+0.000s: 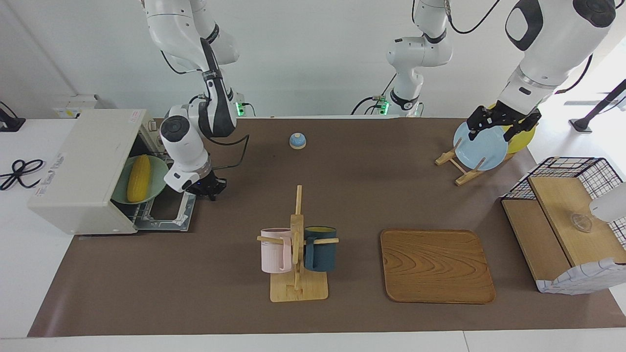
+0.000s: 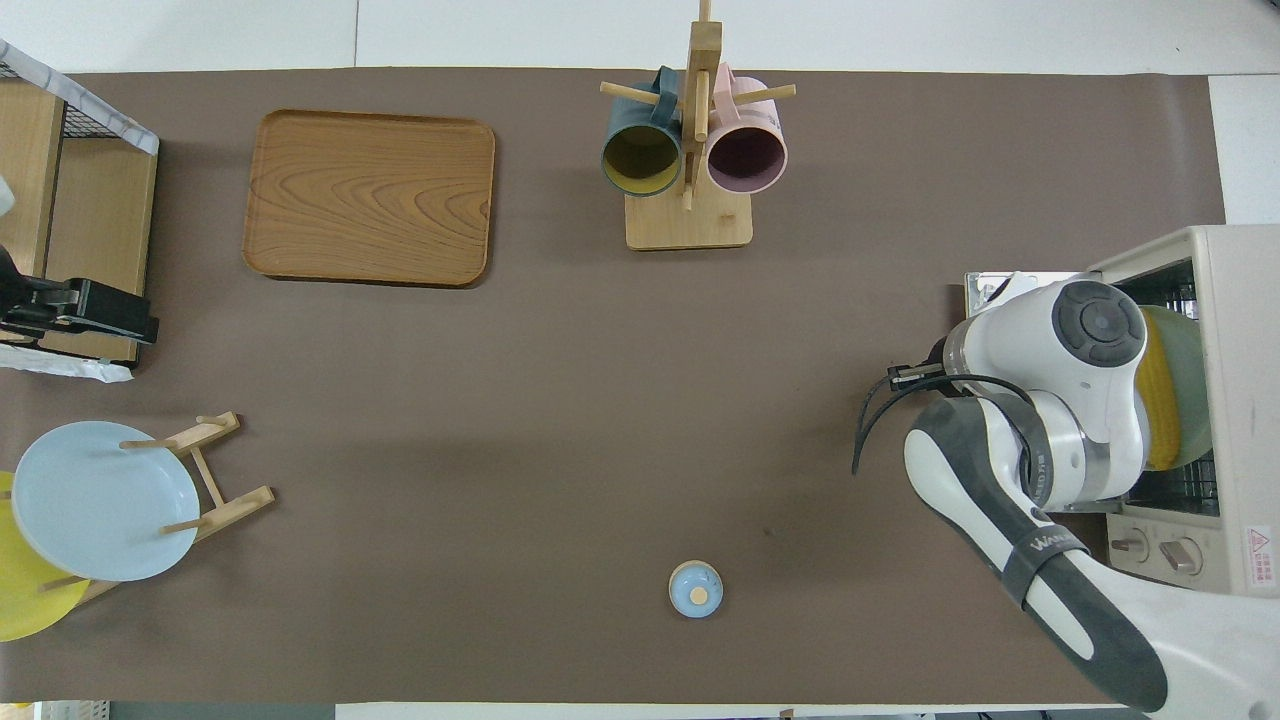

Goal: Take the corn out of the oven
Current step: 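Reach the right gripper into the open toaster oven toward the plate, then grasp the green plate rim inside the oven with the right gripper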

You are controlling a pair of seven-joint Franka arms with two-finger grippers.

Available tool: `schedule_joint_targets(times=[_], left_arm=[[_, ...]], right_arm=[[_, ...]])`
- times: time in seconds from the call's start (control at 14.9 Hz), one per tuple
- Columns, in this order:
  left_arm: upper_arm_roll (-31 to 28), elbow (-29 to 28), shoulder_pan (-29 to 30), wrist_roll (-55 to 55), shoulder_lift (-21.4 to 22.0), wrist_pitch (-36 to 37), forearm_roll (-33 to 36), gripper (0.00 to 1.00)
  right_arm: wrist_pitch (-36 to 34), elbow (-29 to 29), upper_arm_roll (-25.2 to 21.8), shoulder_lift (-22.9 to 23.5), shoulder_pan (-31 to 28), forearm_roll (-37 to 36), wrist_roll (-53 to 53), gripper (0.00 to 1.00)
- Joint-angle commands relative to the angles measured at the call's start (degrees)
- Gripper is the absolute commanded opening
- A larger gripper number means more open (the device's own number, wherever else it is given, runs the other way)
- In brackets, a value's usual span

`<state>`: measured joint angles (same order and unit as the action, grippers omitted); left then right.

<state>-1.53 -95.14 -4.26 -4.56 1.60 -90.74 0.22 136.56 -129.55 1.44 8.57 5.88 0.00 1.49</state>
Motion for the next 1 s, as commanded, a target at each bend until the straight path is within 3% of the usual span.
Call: schedule_joint_targets(times=[0.0, 0.2, 0.33, 0.67, 0.94], left_arm=[[0.2, -1.4, 0.5, -0.4, 1.4, -0.9, -0.7, 1.0], [0.2, -1.4, 0.4, -0.4, 1.4, -1.0, -0.7, 1.0], [0.2, -1.4, 0.3, -0.4, 1.4, -1.0, -0.7, 1.0], [0.2, -1.4, 0.5, -0.4, 1.4, -0.9, -0.7, 1.0], [0.2, -1.4, 0.5, -0.4, 1.4, -0.9, -0.7, 1.0]], right_arm=[[-5.8, 4.0, -0.1, -0.7, 0.1, 1.2, 0.4, 0.0], [-14.5, 10.0, -0.4, -2.1, -0.3, -0.3, 0.2, 0.0], [-18.9, 11.2, -0.7, -4.2, -0.8, -0.4, 0.5, 0.25], [-26.0, 10.4, -0.6, -8.8, -10.1, -2.4, -2.7, 0.25], [-25.0, 8.1, -0.6, -9.8, -12.8, -2.4, -2.7, 0.25]])
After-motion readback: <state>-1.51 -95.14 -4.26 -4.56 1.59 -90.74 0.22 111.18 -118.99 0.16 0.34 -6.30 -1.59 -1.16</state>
